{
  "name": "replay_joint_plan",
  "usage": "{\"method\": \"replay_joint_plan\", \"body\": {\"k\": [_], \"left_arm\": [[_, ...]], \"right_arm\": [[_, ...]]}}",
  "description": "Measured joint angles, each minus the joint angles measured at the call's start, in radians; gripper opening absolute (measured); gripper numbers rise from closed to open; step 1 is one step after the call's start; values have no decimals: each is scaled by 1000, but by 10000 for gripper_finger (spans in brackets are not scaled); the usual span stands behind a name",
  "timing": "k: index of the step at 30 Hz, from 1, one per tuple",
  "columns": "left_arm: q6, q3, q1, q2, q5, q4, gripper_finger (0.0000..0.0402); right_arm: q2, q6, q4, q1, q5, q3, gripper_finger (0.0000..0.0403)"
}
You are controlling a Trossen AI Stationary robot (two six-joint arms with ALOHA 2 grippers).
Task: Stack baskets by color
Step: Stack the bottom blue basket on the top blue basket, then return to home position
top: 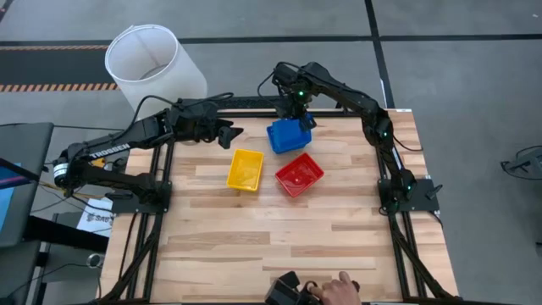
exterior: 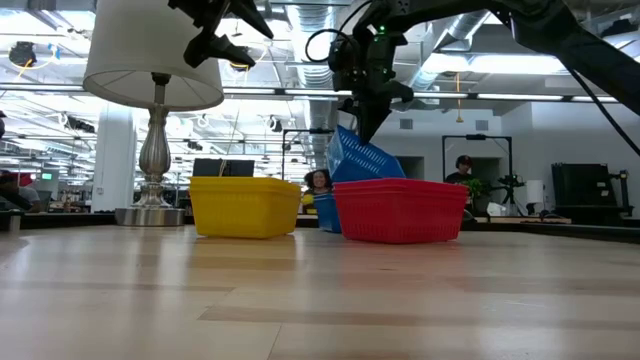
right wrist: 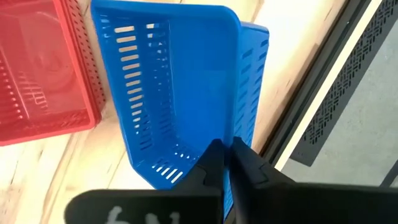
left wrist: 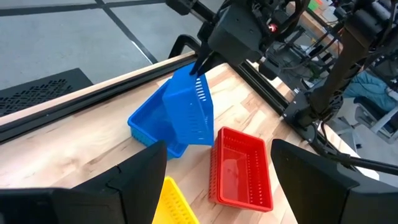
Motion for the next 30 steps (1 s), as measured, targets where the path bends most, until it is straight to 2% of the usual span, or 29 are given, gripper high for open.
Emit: {"method": "replay_joint_plan", "body": {"k": [17, 20, 26, 30], "left_arm": [[27, 0, 0, 0, -1, -21, 276], [40, 0, 1, -2, -8, -21, 276], [38, -2, 61, -89, 29, 34, 276], [51, -2, 101, -183, -53, 35, 276]], "right_arm": [[0, 55, 57, -10, 1, 0, 113], [-2, 123, 79, -9, 25, 4, 128], [-133, 311, 86, -10, 46, 5, 147], [-252, 410, 85, -6, 34, 5, 150]]}}
